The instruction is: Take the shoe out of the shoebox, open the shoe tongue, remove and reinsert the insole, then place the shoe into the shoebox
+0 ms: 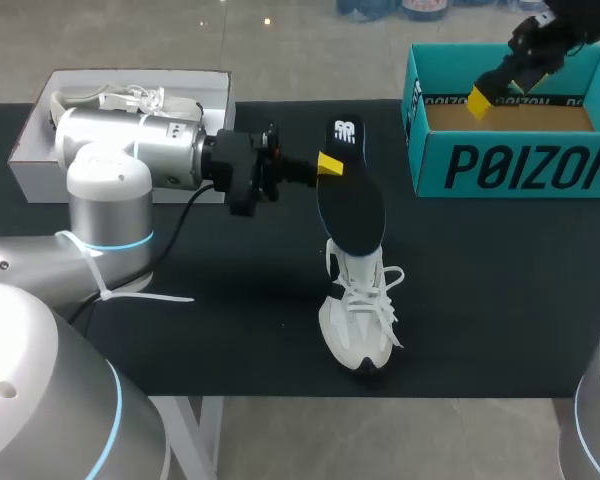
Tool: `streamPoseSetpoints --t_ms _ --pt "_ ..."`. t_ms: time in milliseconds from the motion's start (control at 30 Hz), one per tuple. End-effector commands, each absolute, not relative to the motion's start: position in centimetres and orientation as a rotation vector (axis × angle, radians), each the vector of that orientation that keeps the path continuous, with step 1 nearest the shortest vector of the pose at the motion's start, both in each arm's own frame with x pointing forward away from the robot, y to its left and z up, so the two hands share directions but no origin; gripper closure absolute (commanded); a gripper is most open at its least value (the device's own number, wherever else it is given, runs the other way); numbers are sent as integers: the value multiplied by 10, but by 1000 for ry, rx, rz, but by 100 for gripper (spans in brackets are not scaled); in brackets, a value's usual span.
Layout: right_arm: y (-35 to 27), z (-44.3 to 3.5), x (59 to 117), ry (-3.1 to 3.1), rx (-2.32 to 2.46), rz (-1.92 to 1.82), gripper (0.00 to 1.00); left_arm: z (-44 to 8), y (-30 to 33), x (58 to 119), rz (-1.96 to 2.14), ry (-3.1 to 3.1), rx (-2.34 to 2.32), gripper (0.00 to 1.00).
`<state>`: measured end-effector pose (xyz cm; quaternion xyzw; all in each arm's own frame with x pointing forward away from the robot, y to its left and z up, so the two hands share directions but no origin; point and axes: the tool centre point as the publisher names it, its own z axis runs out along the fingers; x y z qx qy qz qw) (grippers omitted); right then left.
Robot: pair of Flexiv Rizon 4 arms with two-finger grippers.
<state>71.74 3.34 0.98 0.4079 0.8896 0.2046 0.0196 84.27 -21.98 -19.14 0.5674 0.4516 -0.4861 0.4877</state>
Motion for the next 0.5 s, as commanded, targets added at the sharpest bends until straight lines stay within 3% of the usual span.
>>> streamPoseSetpoints --t_ms 33,500 --pt "40 21 719 2746 1263 492 0 -192 -220 844 -1181 1100 1380 100" --pt "41 22 719 2737 1268 485 0 -190 -224 846 -1171 1127 1375 100"
